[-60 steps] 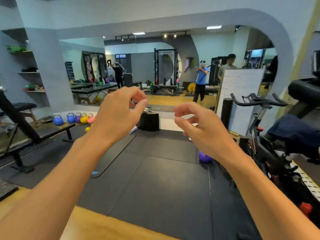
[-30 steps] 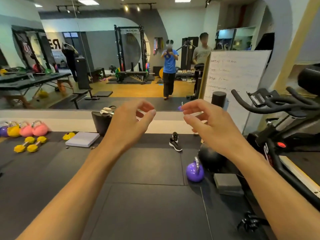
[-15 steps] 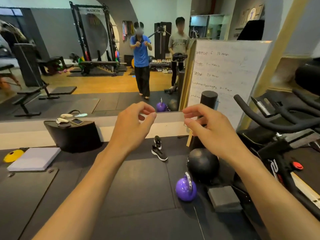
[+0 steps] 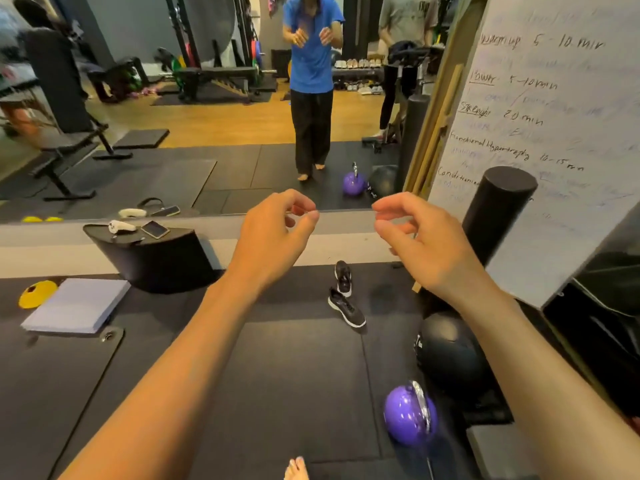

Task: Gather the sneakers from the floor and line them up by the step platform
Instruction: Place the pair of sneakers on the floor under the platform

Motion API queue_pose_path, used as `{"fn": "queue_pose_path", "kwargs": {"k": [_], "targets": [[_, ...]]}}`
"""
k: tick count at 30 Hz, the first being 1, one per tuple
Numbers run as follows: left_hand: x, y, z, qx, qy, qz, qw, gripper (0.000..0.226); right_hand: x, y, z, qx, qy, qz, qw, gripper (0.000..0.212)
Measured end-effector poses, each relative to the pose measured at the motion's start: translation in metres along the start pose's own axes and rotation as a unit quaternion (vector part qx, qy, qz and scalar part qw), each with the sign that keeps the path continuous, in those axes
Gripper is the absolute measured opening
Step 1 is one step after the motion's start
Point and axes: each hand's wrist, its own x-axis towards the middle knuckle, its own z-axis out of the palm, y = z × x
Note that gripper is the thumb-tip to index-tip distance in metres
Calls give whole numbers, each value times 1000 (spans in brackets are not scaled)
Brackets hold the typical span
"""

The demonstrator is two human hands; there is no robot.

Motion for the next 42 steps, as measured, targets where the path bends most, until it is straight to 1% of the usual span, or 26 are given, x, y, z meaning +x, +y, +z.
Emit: {"fn": "queue_pose_path", "kwargs": {"k": [2, 4, 7, 12, 15, 19, 22, 25, 28, 32, 34, 37, 39, 41, 42], "targets": [[41, -30, 28, -7, -17, -4, 1000, 12, 38, 28, 19, -14, 10, 8, 1000, 21], [81, -60, 55, -21, -40, -12, 999, 10, 75, 55, 37, -28, 13, 42, 999, 20], [137, -103, 94, -30, -79, -24, 996, 5, 128, 93, 61, -26, 15, 85, 996, 18], [221, -160, 166, -34, -136, -50, 989, 8, 208, 162, 91, -13, 12, 142, 990, 17], [259, -189, 206, -29, -159, -59, 985, 10, 246, 207, 108, -13, 12, 166, 986, 17], [301, -236, 267, -16, -163, -71, 984, 14, 294, 277, 142, -6, -7, 201, 980, 18], [322, -279, 318, -5, -190, -100, 977, 17, 321, 330, 175, -16, -18, 225, 974, 17], [331, -326, 373, 0, -213, -121, 969, 16, 335, 386, 214, -14, -17, 250, 968, 15], [328, -387, 438, 2, -215, -144, 966, 15, 337, 456, 268, -32, -25, 263, 964, 16], [295, -482, 543, 2, -250, -168, 953, 14, 318, 570, 357, -57, -56, 293, 953, 21], [274, -531, 599, 7, -274, -172, 946, 18, 309, 627, 402, -63, -65, 307, 947, 23], [247, -598, 671, 34, -308, -161, 937, 20, 301, 700, 459, -70, -76, 307, 946, 22], [233, -638, 714, 72, -336, -146, 928, 21, 296, 743, 492, -84, -87, 298, 947, 22], [219, -674, 755, 134, -371, -107, 913, 23, 293, 784, 523, -99, -109, 288, 946, 24], [214, -689, 774, 177, -393, -74, 899, 27, 293, 801, 535, -111, -126, 284, 944, 25]]}}
